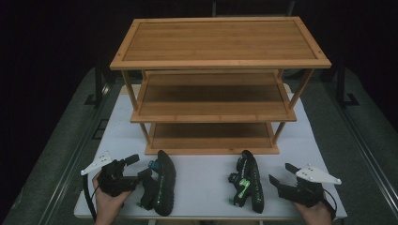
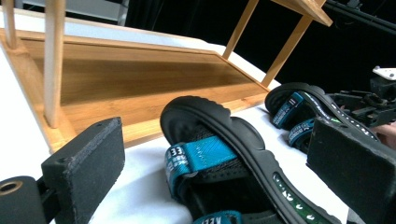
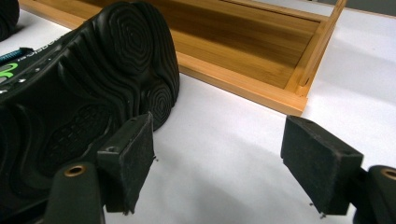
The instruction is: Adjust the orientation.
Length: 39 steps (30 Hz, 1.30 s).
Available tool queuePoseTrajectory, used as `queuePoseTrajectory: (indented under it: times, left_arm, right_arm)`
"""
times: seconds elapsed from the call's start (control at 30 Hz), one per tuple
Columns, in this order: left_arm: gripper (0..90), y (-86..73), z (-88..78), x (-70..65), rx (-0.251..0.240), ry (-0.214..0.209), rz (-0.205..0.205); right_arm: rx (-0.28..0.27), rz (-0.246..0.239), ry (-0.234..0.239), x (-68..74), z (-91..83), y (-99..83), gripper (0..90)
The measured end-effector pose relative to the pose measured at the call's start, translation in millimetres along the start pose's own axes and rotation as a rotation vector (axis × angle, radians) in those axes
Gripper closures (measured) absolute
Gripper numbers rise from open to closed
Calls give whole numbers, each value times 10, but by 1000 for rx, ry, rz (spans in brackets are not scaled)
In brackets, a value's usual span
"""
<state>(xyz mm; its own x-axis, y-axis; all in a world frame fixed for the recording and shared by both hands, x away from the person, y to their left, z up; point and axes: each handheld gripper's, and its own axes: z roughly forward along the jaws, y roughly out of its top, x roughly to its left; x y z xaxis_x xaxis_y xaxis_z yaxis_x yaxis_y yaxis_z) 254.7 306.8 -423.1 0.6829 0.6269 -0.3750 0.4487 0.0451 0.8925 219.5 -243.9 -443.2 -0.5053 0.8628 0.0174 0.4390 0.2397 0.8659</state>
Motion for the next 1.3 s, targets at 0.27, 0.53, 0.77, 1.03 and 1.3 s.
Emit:
queuePoseTrajectory:
  times: [0.27,0.53,0.77,1.03,1.3]
  left_arm:
    - [62,-1,29,-39,21,-18,7]
    - [169,-9,81,-55,75,-34,39]
    - [250,-20,-2,-59,81,4,45]
    - [426,-34,-98,-39,124,-2,51]
    - [465,-78,-203,-49,152,-7,62]
  right_arm:
    - [-2,-4,0,8,-14,6,251]
    - [8,-17,8,34,5,11,252]
    - [5,-17,7,31,-9,9,252]
    - [5,-14,3,28,-8,7,252]
    - [3,-11,1,31,-21,1,252]
